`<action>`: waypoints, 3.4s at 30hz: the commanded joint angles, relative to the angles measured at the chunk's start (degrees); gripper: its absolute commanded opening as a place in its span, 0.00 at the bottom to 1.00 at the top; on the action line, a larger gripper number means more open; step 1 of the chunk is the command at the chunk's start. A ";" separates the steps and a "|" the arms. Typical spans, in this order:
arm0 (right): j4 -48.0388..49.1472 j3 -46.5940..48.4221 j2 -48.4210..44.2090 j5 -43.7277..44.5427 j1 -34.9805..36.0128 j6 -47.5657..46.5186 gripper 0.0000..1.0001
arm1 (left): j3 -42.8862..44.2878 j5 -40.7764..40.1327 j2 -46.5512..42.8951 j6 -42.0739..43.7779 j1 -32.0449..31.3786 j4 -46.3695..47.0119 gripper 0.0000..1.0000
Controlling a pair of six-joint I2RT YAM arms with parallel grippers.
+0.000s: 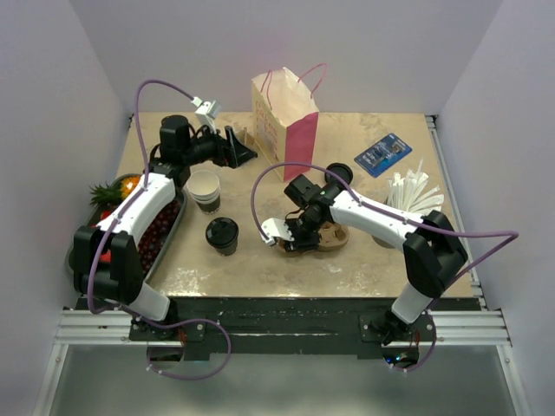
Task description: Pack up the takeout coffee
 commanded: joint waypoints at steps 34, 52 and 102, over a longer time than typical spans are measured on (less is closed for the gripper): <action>-5.20 5.94 2.30 -22.41 -7.99 18.78 0.18 | -3.67 1.06 -6.02 8.76 1.14 -2.23 0.85; 7.63 2.25 -3.59 -23.22 -11.16 33.54 0.01 | -22.66 -4.04 -31.17 62.80 -22.06 -21.38 0.83; 10.71 0.93 -4.30 -22.86 -12.48 40.22 0.00 | -29.34 -9.40 -22.12 63.70 -36.48 -4.96 0.72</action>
